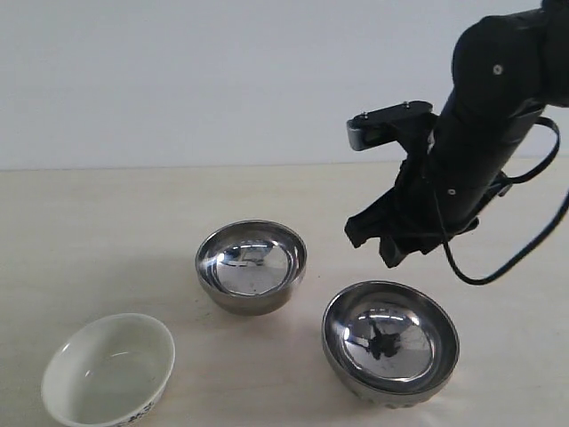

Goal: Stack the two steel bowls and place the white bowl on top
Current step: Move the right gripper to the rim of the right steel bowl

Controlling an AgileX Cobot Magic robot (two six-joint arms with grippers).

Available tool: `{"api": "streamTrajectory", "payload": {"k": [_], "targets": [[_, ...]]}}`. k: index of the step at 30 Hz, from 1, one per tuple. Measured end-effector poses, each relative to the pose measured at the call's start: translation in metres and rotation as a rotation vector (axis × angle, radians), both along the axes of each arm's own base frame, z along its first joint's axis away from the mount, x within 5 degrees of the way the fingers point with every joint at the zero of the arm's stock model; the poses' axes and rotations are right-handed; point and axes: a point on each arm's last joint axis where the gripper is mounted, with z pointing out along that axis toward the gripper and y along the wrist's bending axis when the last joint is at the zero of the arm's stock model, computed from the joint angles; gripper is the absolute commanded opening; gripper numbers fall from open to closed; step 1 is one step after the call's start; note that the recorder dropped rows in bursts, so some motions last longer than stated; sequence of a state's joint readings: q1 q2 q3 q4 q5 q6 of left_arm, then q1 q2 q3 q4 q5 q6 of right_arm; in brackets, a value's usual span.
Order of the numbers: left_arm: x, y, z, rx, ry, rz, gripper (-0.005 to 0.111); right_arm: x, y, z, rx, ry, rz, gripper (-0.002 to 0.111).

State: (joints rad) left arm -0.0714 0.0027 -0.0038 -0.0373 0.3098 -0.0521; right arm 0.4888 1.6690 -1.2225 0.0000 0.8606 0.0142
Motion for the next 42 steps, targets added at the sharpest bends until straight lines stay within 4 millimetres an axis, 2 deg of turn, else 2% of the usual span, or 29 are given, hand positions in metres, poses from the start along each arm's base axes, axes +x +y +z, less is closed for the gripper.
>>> {"api": "streamTrajectory", "payload": {"k": [8, 15, 24, 29, 34, 42], "targets": [[0.0, 0.0, 0.0, 0.0, 0.0, 0.0, 0.004, -0.029, -0.017, 0.022, 0.041, -0.067, -0.046, 0.039], [0.0, 0.0, 0.0, 0.0, 0.0, 0.0, 0.004, -0.031, -0.024, 0.02, 0.066, -0.055, -0.12, 0.039], [0.0, 0.0, 0.0, 0.0, 0.0, 0.0, 0.004, -0.017, -0.053, -0.011, 0.051, -0.018, -0.228, 0.039], [0.0, 0.0, 0.0, 0.0, 0.0, 0.0, 0.004, -0.008, -0.049, -0.043, 0.041, 0.05, -0.208, 0.039], [0.0, 0.0, 0.0, 0.0, 0.0, 0.0, 0.004, -0.006, -0.043, -0.066, 0.074, 0.1, -0.184, 0.039], [0.0, 0.0, 0.0, 0.0, 0.0, 0.0, 0.004, -0.01, -0.044, -0.084, 0.069, 0.113, -0.174, 0.039]]}}
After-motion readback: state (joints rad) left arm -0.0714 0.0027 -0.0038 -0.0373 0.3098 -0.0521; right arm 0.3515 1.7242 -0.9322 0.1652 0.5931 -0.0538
